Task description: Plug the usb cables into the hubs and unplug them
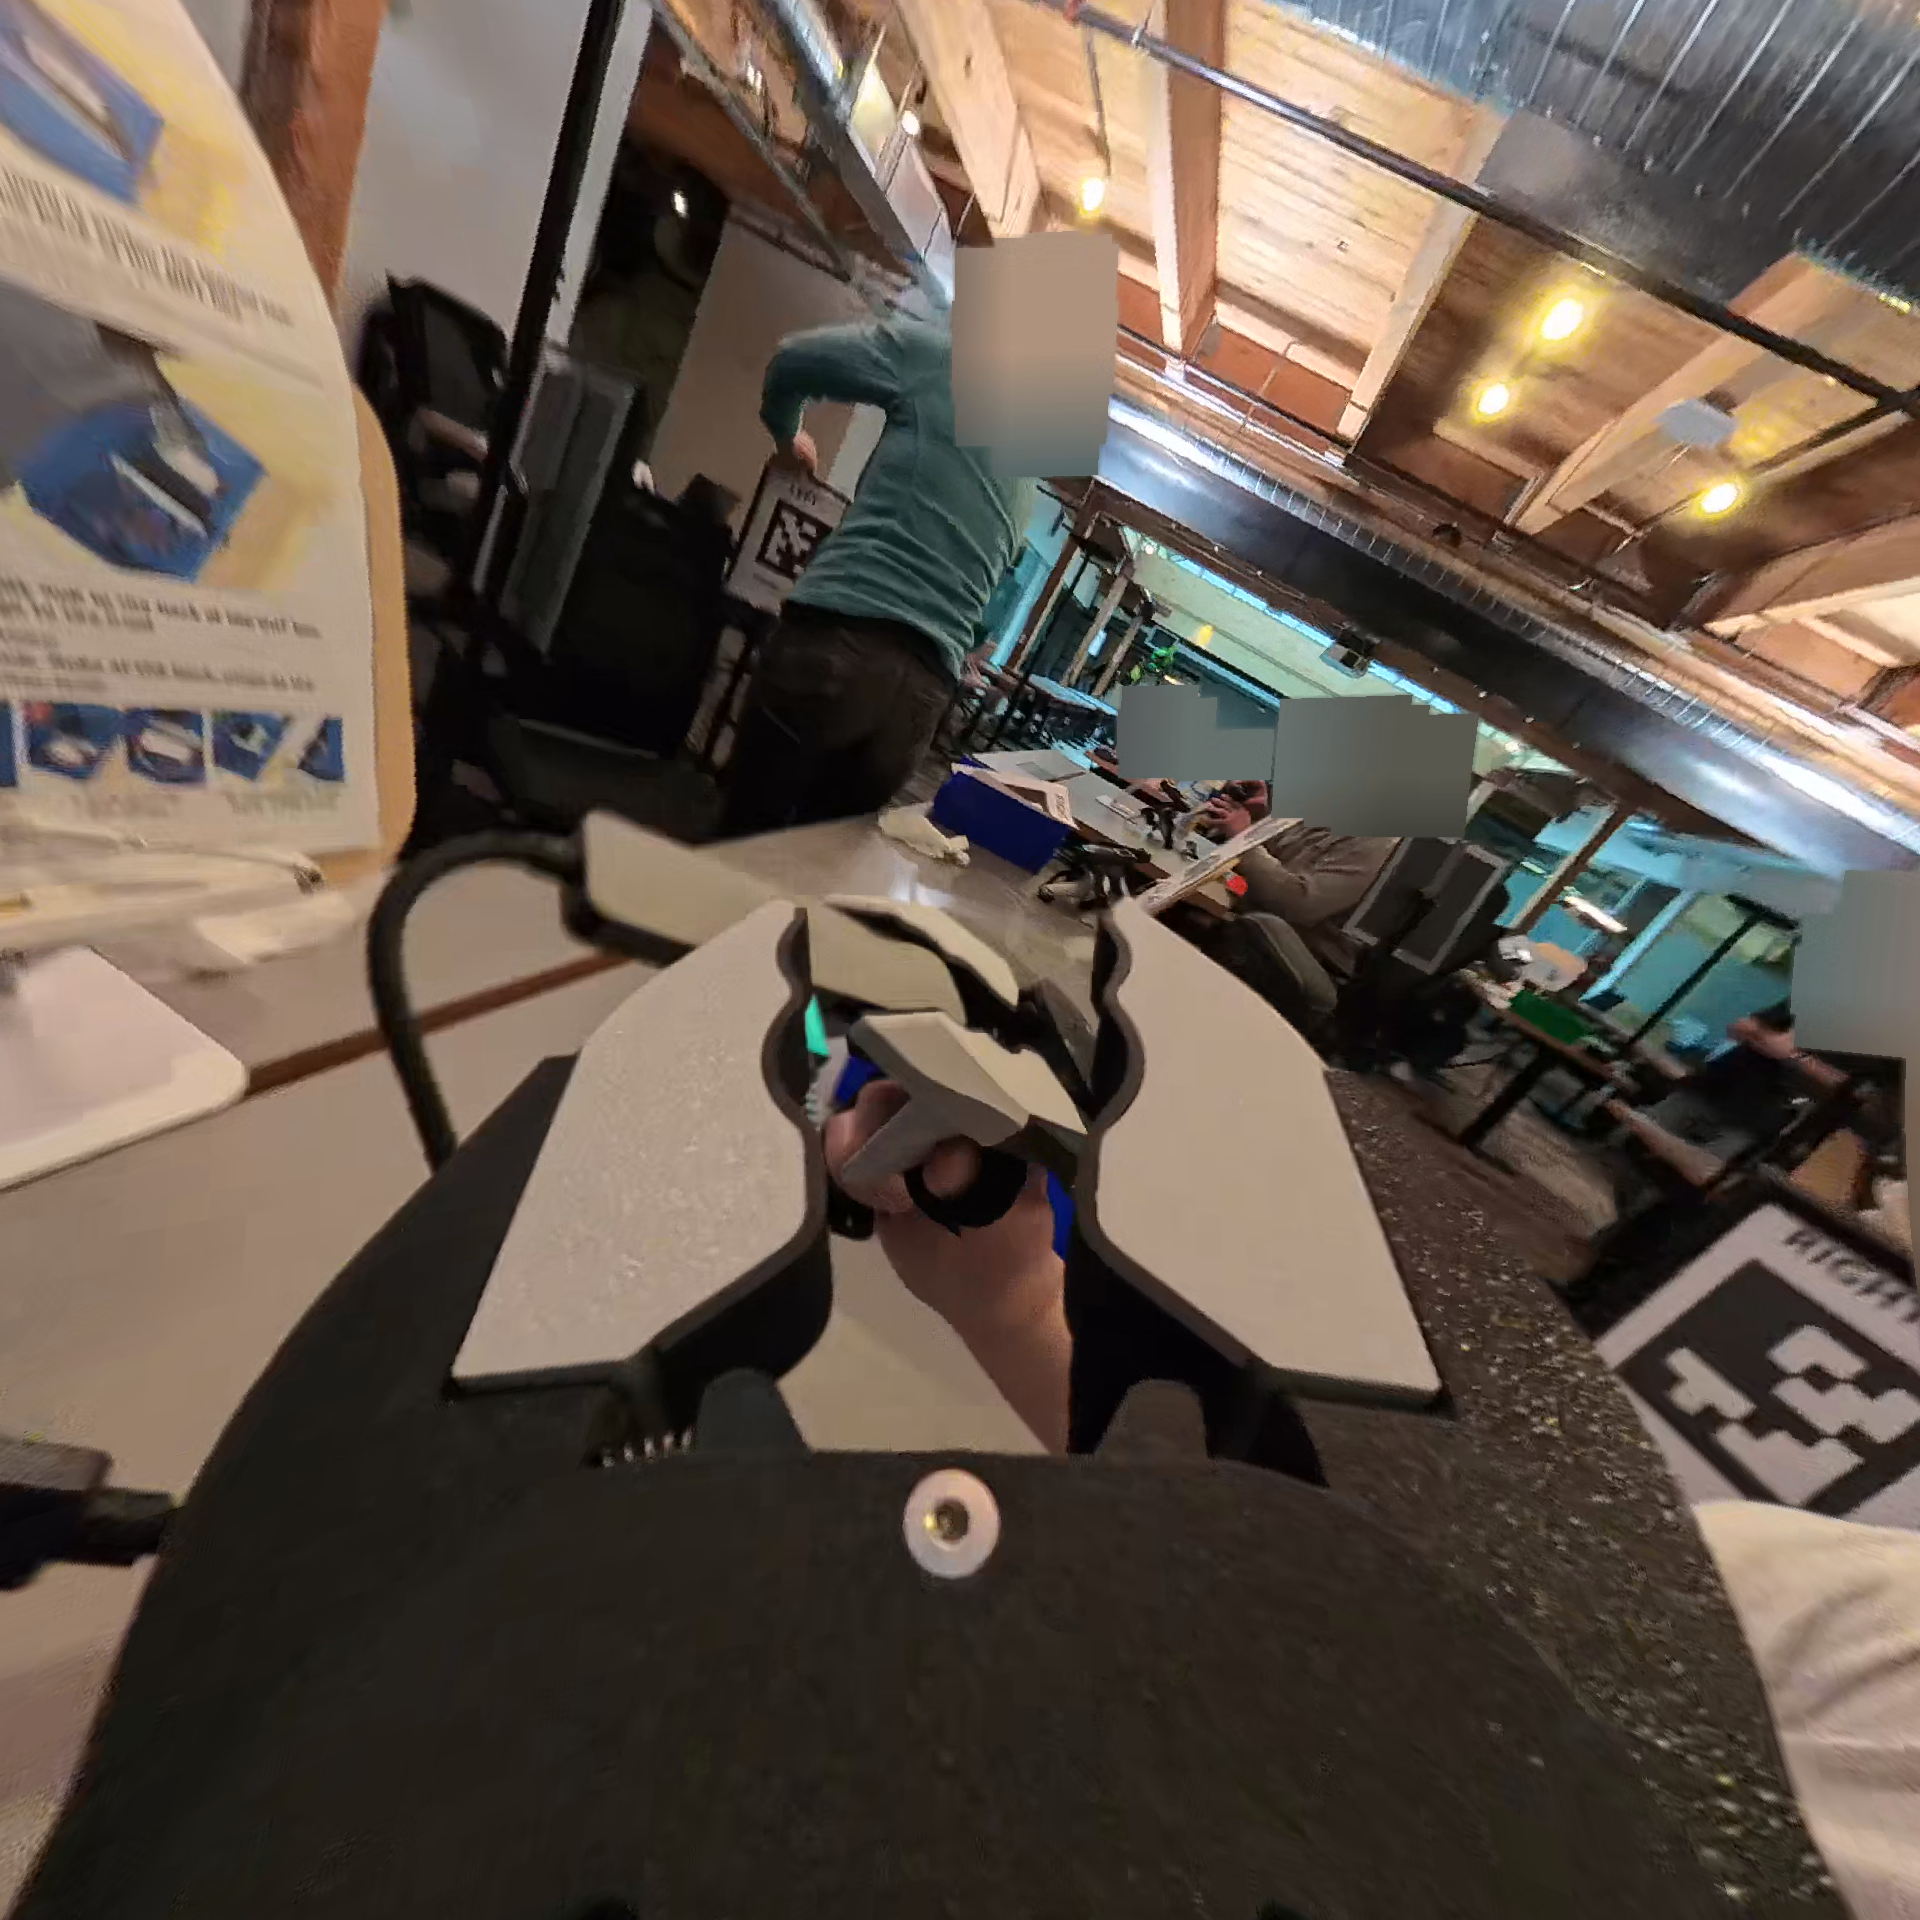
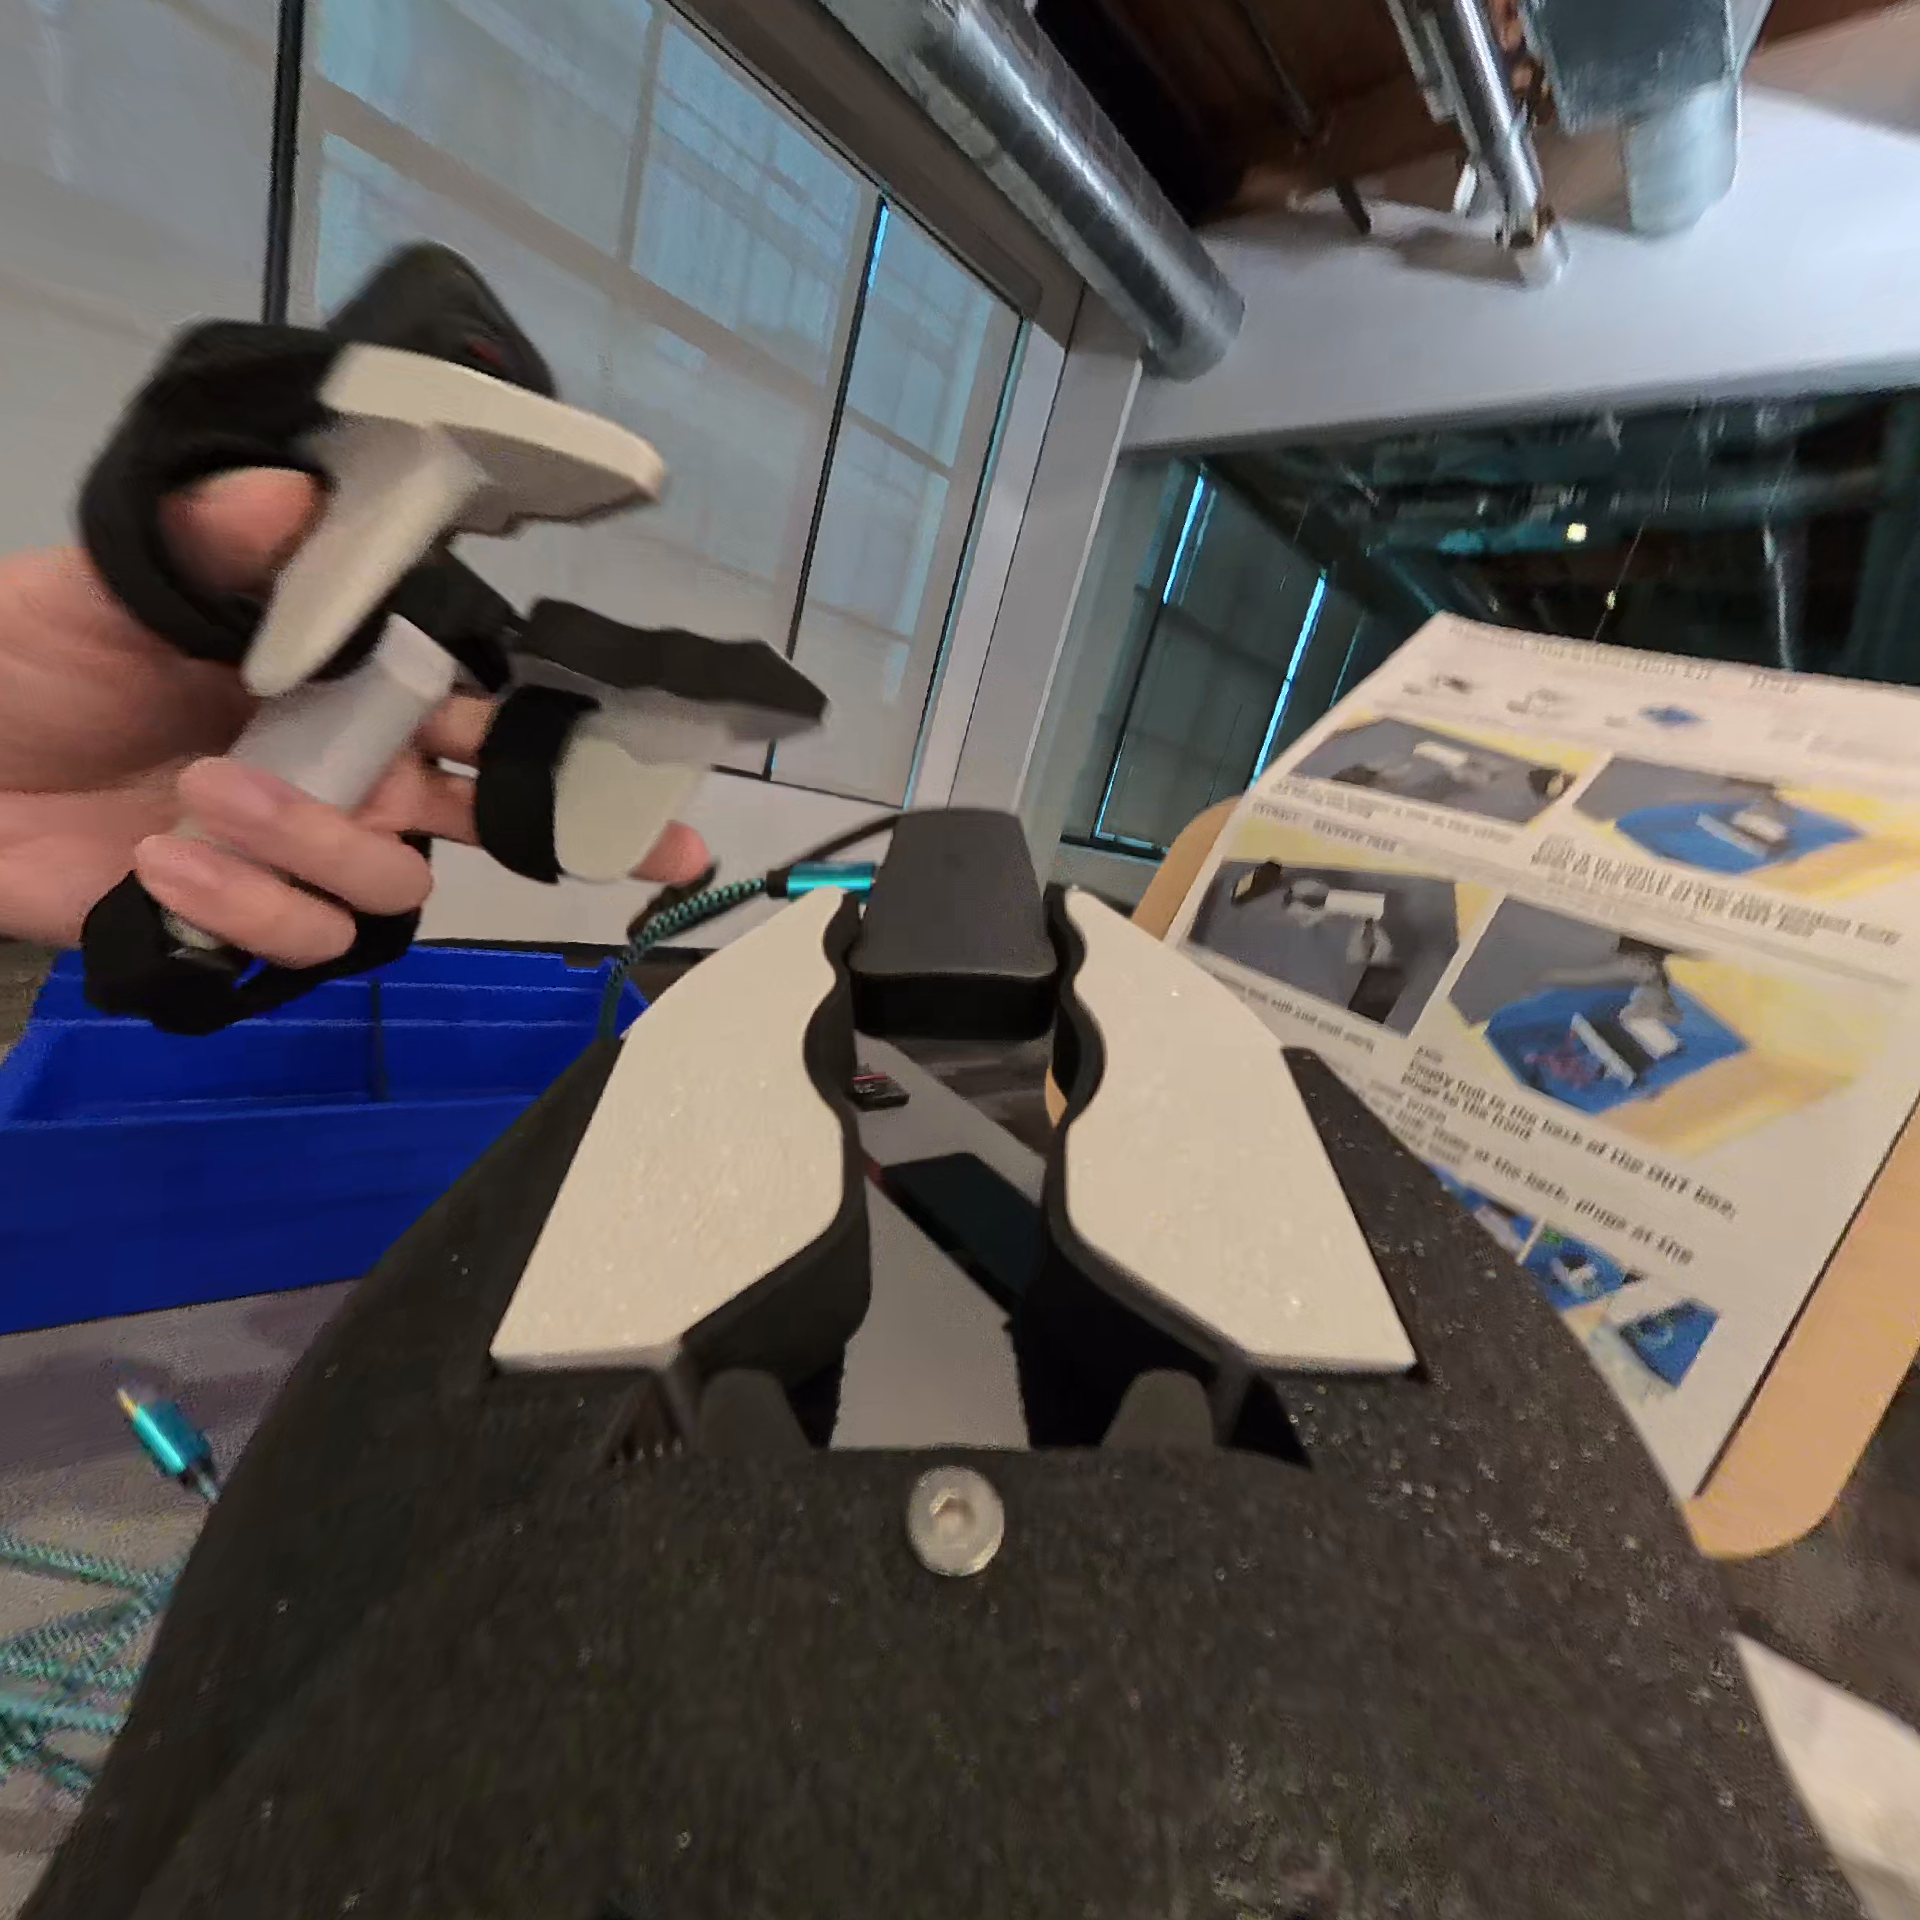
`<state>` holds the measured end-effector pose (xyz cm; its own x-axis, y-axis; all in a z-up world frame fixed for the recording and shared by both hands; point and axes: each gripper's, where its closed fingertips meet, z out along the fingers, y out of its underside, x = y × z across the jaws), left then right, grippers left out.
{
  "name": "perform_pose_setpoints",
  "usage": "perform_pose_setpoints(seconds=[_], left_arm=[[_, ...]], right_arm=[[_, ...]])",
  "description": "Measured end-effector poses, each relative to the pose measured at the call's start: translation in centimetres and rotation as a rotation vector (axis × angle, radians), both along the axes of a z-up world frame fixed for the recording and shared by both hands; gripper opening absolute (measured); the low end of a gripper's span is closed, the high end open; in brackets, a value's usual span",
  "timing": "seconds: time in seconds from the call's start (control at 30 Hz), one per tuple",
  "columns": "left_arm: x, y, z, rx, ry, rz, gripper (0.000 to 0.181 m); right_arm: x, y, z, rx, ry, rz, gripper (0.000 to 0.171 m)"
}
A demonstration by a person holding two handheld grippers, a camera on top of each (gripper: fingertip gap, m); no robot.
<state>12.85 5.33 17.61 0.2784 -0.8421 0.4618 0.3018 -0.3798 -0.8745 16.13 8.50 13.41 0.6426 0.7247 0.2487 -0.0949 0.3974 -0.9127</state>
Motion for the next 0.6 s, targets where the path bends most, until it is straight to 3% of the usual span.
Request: perform_pose_setpoints(seconds=[0.1,0.2,0.27,0.43,0.6], left_arm=[[-1.2,-0.5,-0.1,0.180,0.072,0.149,0.047],[-2.5,-0.3,-2.5,0.317,0.260,0.378,0.044],[-3.0,-0.6,-4.6,0.335,0.286,0.473,0.038],[-1.9,-0.6,-12.7,0.194,0.416,0.439,0.025],[-0.4,-0.2,-15.0,-0.006,0.265,0.301,0.019]], right_arm=[[0.0,1.3,-1.6,-0.130,0.038,-0.001,0.034],[-0.2,2.4,-3.4,-0.232,0.034,-0.009,0.034],[-0.2,2.9,-5.1,-0.281,-0.008,-0.029,0.033],[1.1,2.8,-7.6,-0.378,-0.037,-0.012,0.034],[1.6,1.2,-7.2,-0.308,-0.072,0.045,0.034]])
